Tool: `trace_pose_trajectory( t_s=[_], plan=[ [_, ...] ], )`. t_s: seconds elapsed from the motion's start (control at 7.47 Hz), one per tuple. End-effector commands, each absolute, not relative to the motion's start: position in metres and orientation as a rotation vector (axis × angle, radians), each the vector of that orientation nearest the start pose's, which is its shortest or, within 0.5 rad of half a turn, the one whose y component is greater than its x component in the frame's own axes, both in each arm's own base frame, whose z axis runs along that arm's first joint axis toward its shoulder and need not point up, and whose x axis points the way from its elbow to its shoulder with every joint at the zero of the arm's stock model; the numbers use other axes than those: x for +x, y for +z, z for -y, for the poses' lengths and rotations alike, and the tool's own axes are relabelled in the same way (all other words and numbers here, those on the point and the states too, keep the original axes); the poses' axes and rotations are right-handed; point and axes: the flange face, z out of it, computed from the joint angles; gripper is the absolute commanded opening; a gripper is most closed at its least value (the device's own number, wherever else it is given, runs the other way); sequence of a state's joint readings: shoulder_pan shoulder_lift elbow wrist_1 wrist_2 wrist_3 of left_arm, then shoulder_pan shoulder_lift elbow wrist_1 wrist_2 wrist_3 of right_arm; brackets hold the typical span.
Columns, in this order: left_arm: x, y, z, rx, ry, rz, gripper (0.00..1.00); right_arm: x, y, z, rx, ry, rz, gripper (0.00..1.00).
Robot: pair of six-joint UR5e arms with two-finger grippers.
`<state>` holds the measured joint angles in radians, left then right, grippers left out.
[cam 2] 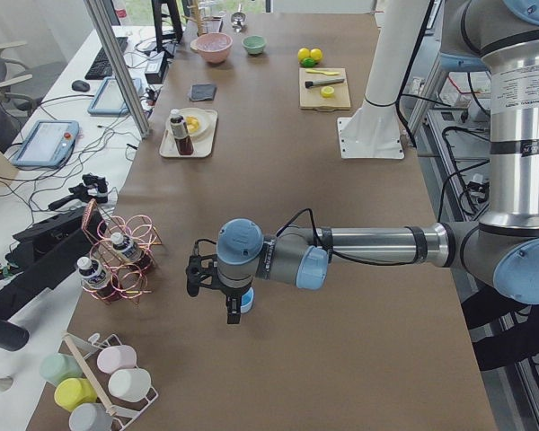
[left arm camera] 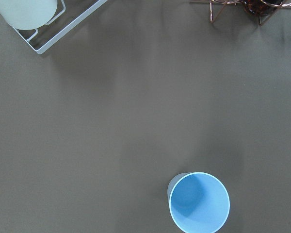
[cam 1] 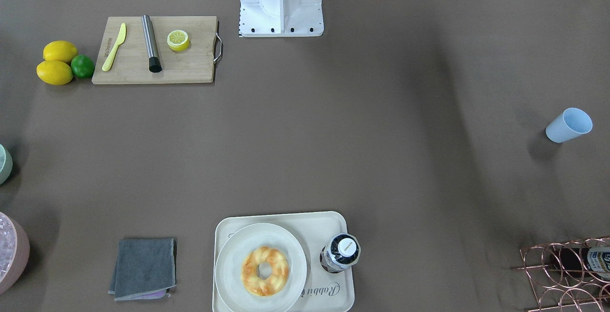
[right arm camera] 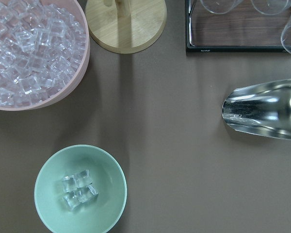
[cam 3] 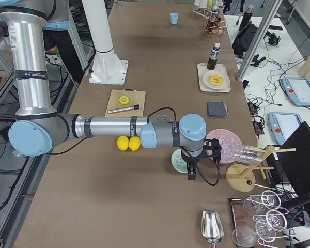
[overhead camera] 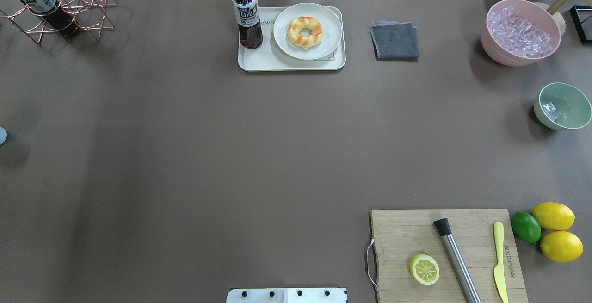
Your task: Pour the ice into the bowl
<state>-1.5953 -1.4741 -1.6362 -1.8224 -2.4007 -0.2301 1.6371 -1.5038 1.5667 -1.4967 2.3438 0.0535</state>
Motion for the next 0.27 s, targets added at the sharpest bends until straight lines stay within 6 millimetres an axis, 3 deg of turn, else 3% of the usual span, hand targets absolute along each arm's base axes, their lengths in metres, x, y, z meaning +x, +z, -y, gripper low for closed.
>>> trace_pose_trajectory(
  t_s=[0.0,0.13],
  plan=[
    [-0.0712,0.6406,0.4621,0.124,-0.147,-0.844,0.97,0.0902,0.6109,0.529,0.139,0.046,0.768,0.95],
    [-0.0712,0.6406,0.4628,0.124,-0.147,-0.844,0.97,0.0824,0.6052,0.5364,0.138,0.039,0.768,0.95]
  ],
)
